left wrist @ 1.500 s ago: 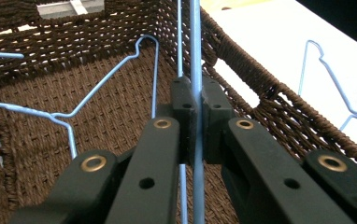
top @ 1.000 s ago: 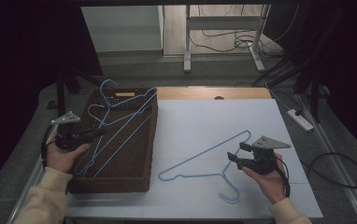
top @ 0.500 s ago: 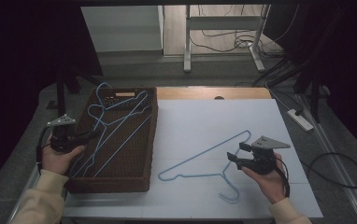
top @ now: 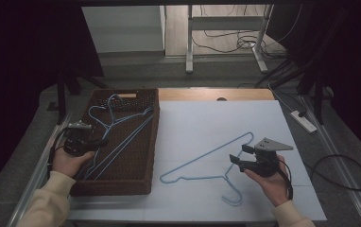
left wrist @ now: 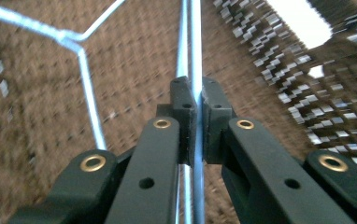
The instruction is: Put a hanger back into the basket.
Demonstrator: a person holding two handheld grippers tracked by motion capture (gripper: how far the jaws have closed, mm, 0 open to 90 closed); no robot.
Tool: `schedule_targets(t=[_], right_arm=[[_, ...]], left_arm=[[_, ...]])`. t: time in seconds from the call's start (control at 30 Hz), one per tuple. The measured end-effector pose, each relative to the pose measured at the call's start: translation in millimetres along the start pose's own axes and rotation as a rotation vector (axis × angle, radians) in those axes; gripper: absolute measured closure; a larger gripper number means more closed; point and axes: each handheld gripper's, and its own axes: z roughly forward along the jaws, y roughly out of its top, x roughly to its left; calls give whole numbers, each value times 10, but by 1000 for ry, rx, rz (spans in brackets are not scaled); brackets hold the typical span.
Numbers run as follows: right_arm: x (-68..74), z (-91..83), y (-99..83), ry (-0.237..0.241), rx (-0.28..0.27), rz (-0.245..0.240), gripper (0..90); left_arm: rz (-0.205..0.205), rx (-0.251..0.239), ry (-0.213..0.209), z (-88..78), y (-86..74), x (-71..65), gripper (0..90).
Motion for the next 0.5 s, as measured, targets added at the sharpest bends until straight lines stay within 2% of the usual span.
schedule_targets(t=[0.07,0.13,0.23,0.33,0.37,0.4,0.43,0.5], right_arm=[[3,1,1,6,3,0,327],[5,2,1,5,4,-2,327],[0,2,0,6,3,2,327],[-2,4,-2,7,4,5,325],[0,5,-2,6,5,4,325],[2,5,-2,8,7,3,325],[4,6,-2,9,8,2,325],[6,9,-3,9,9,3,323]], left_arm=[[-48,14,31,16,-5,51,859],[-72,28,46,29,-7,91,854],[-56,28,123,39,0,83,755],[-49,1,139,17,11,73,638],[-48,-30,176,-9,20,57,577],[-48,-57,191,-30,22,45,508],[-45,-82,198,-59,25,30,455],[-28,-143,198,-132,30,-10,408]])
